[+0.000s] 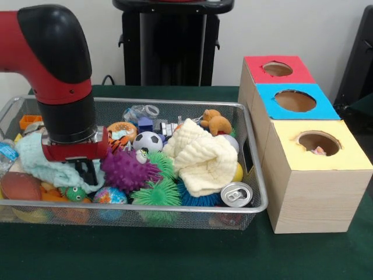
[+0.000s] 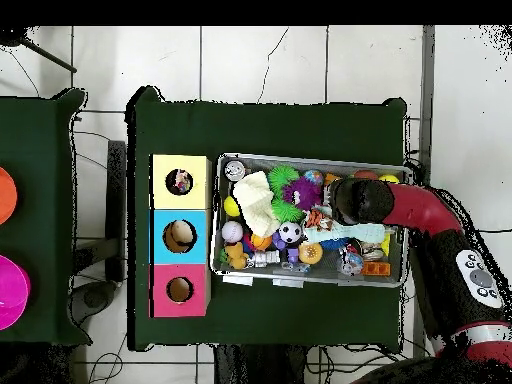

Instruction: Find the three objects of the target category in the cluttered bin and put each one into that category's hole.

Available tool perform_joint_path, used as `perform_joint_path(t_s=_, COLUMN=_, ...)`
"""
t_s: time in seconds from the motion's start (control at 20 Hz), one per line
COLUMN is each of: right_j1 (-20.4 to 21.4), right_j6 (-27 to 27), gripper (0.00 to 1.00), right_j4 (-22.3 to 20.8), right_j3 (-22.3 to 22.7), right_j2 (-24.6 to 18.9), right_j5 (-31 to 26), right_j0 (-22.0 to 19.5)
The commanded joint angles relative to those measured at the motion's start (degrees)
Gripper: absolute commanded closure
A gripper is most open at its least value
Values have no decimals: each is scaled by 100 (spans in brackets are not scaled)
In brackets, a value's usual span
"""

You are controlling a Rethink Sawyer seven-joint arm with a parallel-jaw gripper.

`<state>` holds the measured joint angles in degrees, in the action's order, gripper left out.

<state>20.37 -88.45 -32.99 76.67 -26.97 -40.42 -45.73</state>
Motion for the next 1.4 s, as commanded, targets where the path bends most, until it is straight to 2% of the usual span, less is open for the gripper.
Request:
perform_joint_path(t_s=0.05, right_j1=146, right_j6=-1186, gripper=100, right_j4=-44, right_j3=-25, right_j2=690, right_j5=174, right_j0=508)
perform_joint_path(t_s=0.4, right_j1=53, right_j6=-1147, gripper=100, right_j4=154, right_j3=-107, right_j2=865, right_j5=301, right_j0=593)
perform_joint_path(t_s=0.55, right_j1=77, right_j6=-941, gripper=100, right_j4=252, right_j3=-172, right_j2=874, right_j5=155, right_j0=592)
perform_joint_path(t_s=0.7, right_j1=-41, right_j6=-699, gripper=100, right_j4=367, right_j3=-437, right_j2=861, right_j5=-186, right_j0=631)
perform_joint_path(t_s=0.8, right_j1=-330, right_j6=-532, gripper=100, right_j4=411, right_j3=-775, right_j2=868, right_j5=-455, right_j0=685)
perform_joint_path(t_s=0.9, right_j1=-854, right_j6=-329, gripper=100, right_j4=519, right_j3=-1203, right_j2=794, right_j5=-624, right_j0=646)
perform_joint_path(t_s=1.0, right_j1=-1334, right_j6=-53, gripper=100, right_j4=545, right_j3=-1582, right_j2=719, right_j5=-688, right_j0=585)
perform_joint_path(t_s=1.1, right_j1=-1639, right_j6=71, gripper=100, right_j4=499, right_j3=-1840, right_j2=704, right_j5=-608, right_j0=561)
perform_joint_path(t_s=1.25, right_j1=-1622, right_j6=-93, gripper=100, right_j4=437, right_j3=-1815, right_j2=817, right_j5=-427, right_j0=609)
perform_joint_path(t_s=1.4, right_j1=-1245, right_j6=-253, gripper=100, right_j4=462, right_j3=-1621, right_j2=950, right_j5=-731, right_j0=727)
